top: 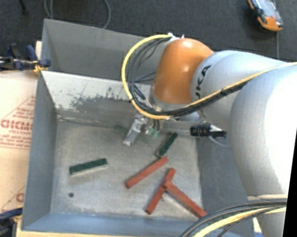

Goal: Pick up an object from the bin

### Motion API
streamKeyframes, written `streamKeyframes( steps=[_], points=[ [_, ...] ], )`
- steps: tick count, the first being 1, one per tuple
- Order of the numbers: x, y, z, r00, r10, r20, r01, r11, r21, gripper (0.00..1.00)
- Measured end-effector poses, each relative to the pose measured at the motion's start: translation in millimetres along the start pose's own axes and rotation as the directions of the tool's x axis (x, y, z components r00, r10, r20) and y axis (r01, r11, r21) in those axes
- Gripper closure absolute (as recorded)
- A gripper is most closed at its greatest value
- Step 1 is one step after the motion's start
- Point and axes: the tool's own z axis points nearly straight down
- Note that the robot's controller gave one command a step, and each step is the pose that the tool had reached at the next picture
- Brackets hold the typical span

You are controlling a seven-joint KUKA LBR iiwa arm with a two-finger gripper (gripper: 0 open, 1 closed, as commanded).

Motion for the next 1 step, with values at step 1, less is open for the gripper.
streamKeyframes(
  steps=[1],
  points=[
    [1.0, -0.6, -9.3, 1.000, 0.000, -0.004, 0.000, 1.000, 0.002, 1.00]
  ],
)
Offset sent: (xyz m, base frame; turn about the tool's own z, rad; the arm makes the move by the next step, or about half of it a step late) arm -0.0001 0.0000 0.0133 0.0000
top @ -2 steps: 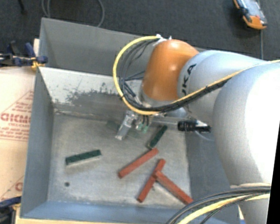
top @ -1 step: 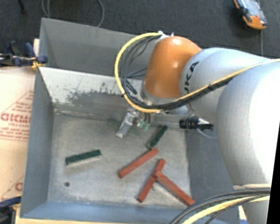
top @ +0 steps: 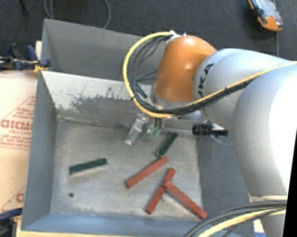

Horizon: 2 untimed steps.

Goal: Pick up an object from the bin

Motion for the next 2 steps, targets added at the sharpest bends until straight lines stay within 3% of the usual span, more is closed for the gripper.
streamKeyframes(
  steps=[2],
  points=[
    [-0.2, 0, -31, 1.000, -0.001, 0.001, 0.001, 1.000, -0.001, 1.00]
  ],
)
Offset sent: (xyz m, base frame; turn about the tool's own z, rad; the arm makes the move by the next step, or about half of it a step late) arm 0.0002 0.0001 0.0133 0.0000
